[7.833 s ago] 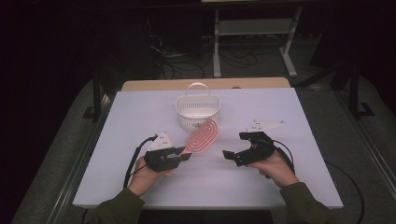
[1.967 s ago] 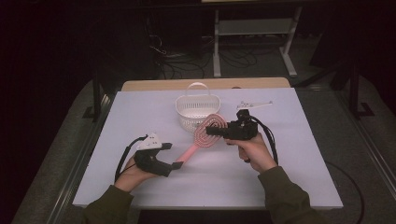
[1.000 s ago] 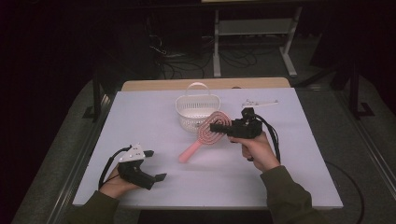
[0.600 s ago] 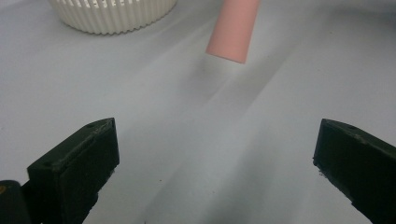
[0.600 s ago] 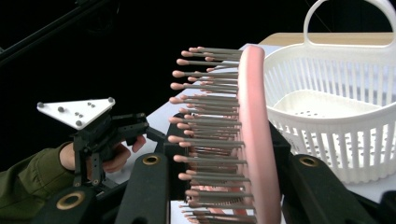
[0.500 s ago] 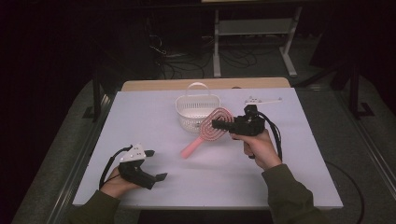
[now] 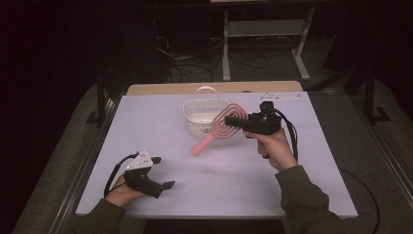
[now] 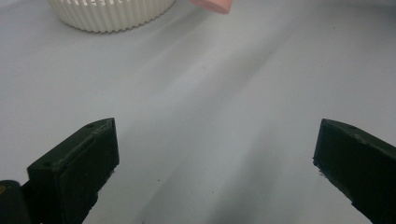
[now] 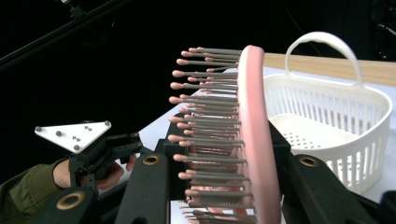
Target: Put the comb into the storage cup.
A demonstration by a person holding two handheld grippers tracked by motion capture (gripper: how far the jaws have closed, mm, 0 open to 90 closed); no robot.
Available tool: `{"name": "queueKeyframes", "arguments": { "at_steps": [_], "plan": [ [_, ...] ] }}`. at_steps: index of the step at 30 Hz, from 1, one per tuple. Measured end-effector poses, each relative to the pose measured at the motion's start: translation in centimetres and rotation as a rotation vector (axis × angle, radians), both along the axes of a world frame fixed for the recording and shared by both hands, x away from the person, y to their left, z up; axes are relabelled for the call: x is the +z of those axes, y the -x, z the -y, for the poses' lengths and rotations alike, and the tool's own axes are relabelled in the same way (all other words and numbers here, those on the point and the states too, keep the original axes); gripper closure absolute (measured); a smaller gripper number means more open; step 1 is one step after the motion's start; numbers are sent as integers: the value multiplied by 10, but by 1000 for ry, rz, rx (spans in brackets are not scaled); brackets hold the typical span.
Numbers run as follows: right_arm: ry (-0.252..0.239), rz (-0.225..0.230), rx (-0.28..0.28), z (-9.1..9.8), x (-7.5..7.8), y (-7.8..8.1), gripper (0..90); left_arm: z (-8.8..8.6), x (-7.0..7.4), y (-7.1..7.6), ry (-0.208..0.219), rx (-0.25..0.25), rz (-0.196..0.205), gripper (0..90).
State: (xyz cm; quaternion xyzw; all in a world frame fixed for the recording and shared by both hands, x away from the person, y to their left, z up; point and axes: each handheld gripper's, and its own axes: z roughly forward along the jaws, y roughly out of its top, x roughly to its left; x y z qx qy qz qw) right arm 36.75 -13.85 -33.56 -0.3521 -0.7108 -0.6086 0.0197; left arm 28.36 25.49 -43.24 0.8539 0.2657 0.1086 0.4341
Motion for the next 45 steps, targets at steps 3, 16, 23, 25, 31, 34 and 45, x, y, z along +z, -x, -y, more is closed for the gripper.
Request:
{"name": "queueKeyframes", "arguments": {
  "at_steps": [3, 16, 23, 25, 31, 34, 45],
  "plan": [
    [3, 7, -4, 1, 4, -1, 630, 0, 0, 0, 0, -1, 2, 1],
    [1, 42, -21, 4, 25, -7, 630, 1, -1, 1, 3, -1, 8, 1],
    [-8, 57, -30, 5, 35, -10, 631, 1, -2, 0, 1, -3, 5, 1],
    [-9, 59, -33, 6, 37, -11, 631, 1, -2, 1, 3, -4, 7, 1],
    [-13, 73, -46, 9, 46, -14, 631, 1, -2, 0, 4, -4, 6, 1],
    [-15, 79, -56, 11, 51, -17, 631, 1, -2, 1, 0, -6, 8, 1],
    [-14, 110, -93, 16, 68, -27, 631, 1, -2, 1, -3, -10, 8, 1]
  ]
}}
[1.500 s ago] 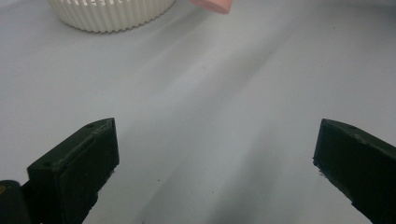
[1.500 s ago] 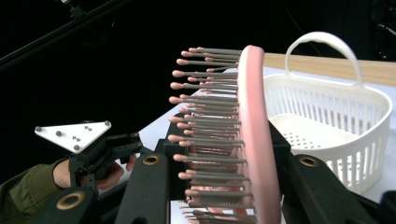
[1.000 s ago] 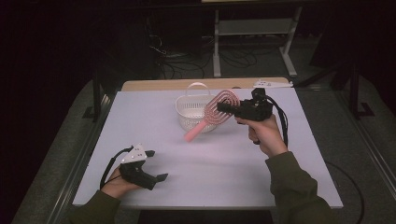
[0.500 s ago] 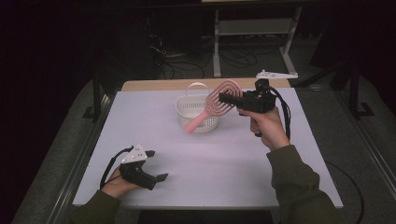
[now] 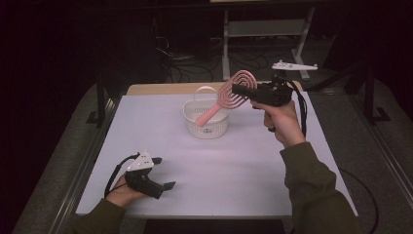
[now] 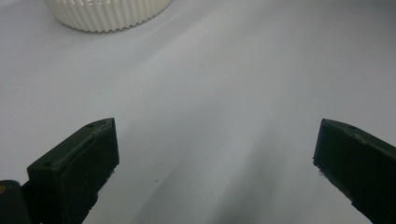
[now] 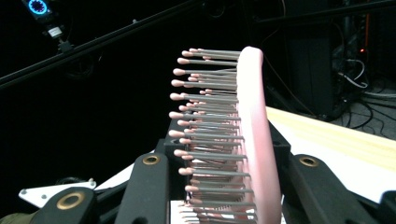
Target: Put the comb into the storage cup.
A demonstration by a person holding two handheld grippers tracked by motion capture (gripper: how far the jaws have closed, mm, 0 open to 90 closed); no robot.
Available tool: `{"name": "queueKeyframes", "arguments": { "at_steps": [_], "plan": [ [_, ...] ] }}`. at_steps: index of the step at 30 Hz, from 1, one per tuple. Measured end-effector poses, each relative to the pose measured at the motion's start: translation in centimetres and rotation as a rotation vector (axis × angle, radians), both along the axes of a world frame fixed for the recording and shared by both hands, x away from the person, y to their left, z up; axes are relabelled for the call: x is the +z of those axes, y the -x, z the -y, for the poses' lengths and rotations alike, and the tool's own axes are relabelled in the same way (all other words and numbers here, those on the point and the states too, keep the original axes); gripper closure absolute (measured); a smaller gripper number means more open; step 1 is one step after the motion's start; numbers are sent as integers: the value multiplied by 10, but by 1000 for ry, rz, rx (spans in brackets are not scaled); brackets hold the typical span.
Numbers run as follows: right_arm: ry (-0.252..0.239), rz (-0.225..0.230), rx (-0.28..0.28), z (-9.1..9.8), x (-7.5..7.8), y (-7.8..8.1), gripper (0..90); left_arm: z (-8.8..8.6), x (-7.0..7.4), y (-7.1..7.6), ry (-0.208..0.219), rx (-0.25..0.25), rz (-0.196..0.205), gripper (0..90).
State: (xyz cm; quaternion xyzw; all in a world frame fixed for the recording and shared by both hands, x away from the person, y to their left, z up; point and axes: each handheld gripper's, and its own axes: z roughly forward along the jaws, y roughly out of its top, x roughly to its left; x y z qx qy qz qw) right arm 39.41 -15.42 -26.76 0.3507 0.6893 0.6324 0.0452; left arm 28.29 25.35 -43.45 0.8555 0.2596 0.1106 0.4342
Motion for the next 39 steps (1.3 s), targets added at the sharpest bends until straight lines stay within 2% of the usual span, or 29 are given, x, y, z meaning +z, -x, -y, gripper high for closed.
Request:
{"name": "queueKeyframes", "arguments": {
  "at_steps": [11, 39],
  "plan": [
    [0, 0, -42, -3, 1, -14, 631, 0, 0, 0, 4, -4, -8, 1],
    [4, -37, -112, -33, -31, -46, 631, 1, 0, 1, -6, -21, 4, 1]
  ]
}}
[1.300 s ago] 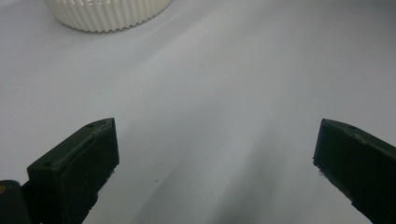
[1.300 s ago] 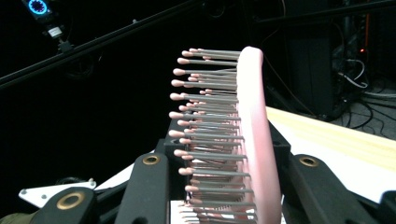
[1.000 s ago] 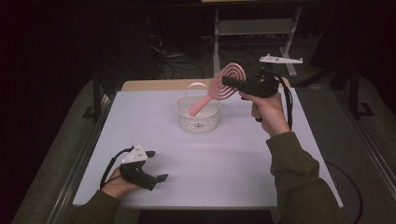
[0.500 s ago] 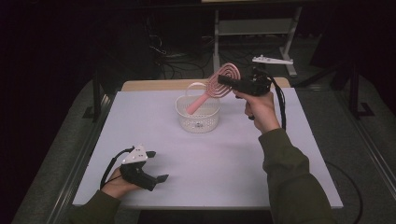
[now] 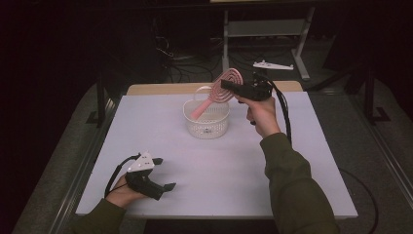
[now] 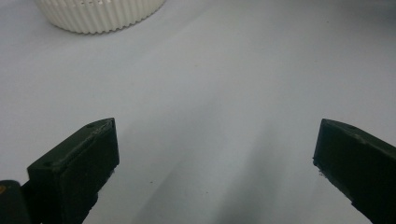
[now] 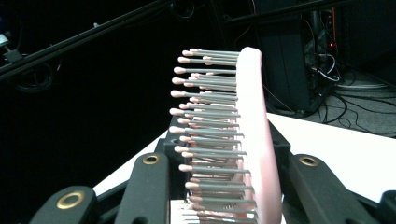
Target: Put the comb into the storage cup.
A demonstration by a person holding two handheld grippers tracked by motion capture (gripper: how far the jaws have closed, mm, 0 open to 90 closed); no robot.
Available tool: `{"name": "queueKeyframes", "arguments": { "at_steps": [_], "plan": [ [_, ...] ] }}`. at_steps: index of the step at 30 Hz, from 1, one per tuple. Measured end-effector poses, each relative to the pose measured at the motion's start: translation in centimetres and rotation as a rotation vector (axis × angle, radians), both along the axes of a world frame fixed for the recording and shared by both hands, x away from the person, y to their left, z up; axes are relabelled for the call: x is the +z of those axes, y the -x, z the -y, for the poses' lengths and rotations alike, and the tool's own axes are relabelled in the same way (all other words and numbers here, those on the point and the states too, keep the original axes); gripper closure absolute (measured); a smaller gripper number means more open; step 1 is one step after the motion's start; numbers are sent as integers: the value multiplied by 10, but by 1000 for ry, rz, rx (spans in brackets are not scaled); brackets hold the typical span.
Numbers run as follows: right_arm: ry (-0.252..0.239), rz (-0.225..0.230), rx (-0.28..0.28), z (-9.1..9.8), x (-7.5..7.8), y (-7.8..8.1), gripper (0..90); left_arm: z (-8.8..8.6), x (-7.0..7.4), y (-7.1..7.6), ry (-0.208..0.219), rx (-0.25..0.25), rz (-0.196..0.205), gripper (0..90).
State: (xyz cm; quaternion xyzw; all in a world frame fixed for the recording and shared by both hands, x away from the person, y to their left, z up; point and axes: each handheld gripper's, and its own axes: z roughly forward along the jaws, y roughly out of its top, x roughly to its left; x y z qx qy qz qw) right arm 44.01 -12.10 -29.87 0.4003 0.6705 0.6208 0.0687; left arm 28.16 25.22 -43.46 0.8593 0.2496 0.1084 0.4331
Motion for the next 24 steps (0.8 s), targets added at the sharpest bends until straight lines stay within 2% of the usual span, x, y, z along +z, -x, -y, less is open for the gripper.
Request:
{"name": "queueKeyframes", "arguments": {
  "at_steps": [24],
  "plan": [
    [11, -58, -37, -17, -40, -14, 631, 0, 0, 0, -2, -3, 0, 1]
  ]
}}
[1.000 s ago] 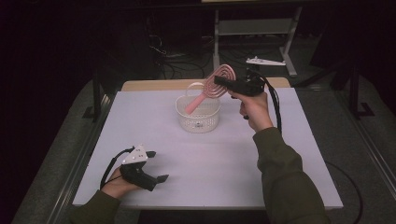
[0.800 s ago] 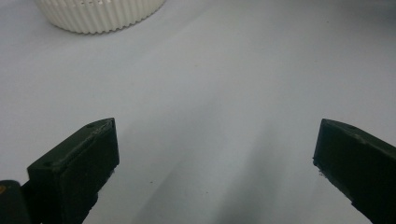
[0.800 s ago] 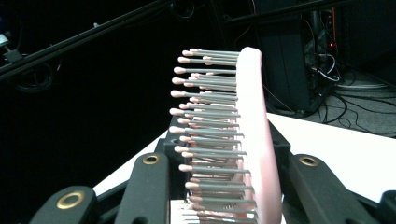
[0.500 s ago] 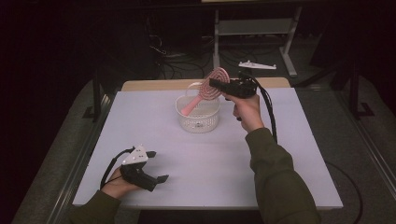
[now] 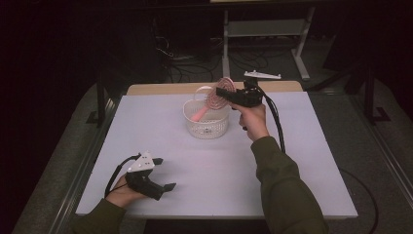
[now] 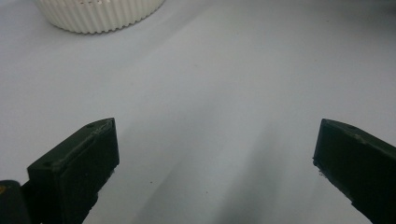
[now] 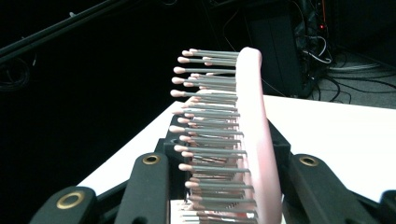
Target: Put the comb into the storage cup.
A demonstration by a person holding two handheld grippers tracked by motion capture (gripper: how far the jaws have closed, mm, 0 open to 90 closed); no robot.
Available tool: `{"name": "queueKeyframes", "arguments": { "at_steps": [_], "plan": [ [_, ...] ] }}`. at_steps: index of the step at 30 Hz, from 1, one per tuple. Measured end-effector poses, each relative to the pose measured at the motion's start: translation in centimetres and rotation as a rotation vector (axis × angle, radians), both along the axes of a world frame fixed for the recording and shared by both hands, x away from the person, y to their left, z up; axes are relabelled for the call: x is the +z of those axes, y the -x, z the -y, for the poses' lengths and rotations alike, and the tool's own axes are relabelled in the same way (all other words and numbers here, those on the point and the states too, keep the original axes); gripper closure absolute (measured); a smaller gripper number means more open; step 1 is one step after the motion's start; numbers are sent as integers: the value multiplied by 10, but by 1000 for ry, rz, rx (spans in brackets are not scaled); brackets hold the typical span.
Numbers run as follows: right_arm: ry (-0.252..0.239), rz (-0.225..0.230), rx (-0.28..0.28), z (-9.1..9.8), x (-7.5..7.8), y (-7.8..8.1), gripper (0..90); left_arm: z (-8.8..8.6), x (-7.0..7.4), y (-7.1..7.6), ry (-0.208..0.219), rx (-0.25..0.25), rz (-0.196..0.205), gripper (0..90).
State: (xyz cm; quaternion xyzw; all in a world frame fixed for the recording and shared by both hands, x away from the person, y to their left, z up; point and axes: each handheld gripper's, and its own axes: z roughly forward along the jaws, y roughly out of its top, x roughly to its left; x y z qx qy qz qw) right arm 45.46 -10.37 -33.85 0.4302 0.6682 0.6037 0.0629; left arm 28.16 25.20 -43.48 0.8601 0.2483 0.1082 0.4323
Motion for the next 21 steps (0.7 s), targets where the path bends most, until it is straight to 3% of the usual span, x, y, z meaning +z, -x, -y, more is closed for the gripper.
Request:
{"name": "queueKeyframes", "arguments": {
  "at_steps": [21],
  "plan": [
    [25, -41, -16, -11, -20, -8, 629, 1, -1, 0, -3, -9, -3, 1]
  ]
}}
